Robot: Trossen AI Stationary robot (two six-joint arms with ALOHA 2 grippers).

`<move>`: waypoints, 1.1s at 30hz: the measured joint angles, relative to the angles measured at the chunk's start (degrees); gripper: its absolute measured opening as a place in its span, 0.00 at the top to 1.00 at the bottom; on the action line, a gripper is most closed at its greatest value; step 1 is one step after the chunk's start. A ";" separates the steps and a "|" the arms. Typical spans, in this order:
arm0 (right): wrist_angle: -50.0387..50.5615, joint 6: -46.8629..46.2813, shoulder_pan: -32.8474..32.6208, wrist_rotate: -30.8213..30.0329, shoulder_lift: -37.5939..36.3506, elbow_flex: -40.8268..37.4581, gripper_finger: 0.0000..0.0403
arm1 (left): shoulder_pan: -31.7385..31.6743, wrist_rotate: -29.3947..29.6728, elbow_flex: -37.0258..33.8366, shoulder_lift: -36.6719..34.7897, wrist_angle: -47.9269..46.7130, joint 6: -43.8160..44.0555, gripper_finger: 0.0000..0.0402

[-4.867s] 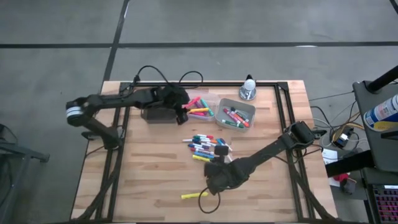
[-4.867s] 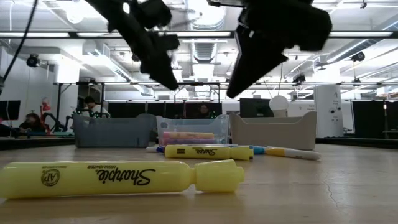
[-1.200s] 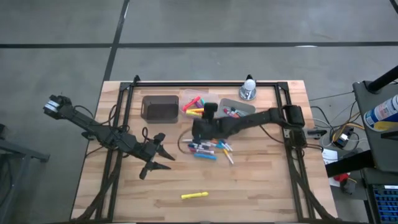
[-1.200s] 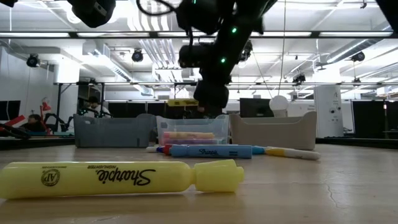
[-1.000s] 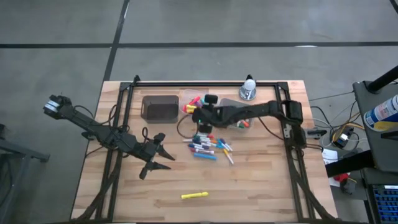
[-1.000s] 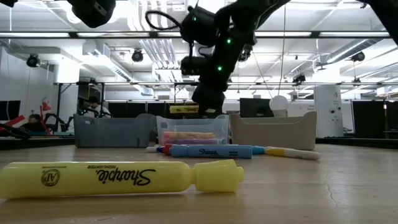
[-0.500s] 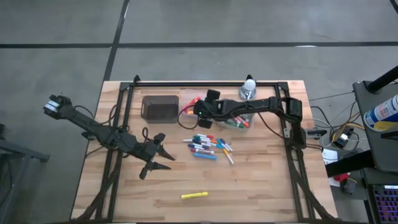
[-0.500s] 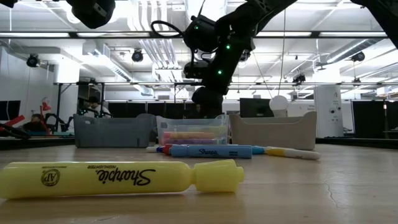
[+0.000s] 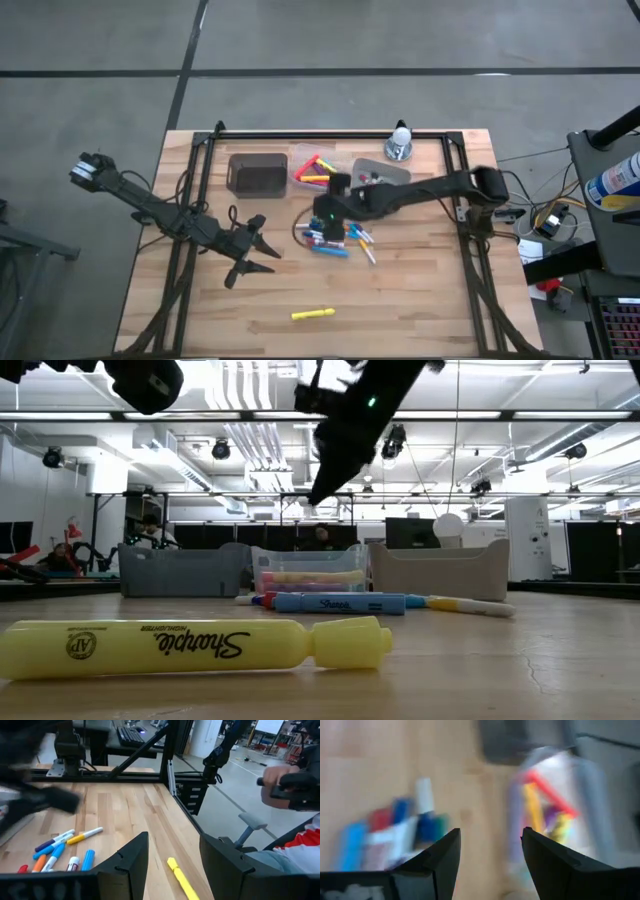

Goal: Pick & Place Markers
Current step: Put the blue highlighter into the transparent bin

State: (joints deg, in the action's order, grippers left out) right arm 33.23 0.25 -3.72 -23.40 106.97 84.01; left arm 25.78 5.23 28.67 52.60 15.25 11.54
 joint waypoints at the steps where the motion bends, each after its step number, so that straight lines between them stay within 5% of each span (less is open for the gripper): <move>1: 1.14 -1.39 -1.19 1.28 -0.11 0.00 0.50 | -0.01 0.00 0.00 0.00 0.09 0.02 0.58; 13: 1.71 -13.29 -12.14 2.46 -0.08 -4.28 0.50 | 0.00 0.00 0.00 0.00 0.86 -0.12 0.58; 33: -15.43 -19.79 -14.49 4.42 0.01 -18.76 0.50 | -0.02 0.00 0.00 0.00 1.74 -0.71 0.58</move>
State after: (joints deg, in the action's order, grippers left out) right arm 17.81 -19.54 -18.21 -18.98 106.98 65.24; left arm 25.76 5.23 28.67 52.60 16.99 10.83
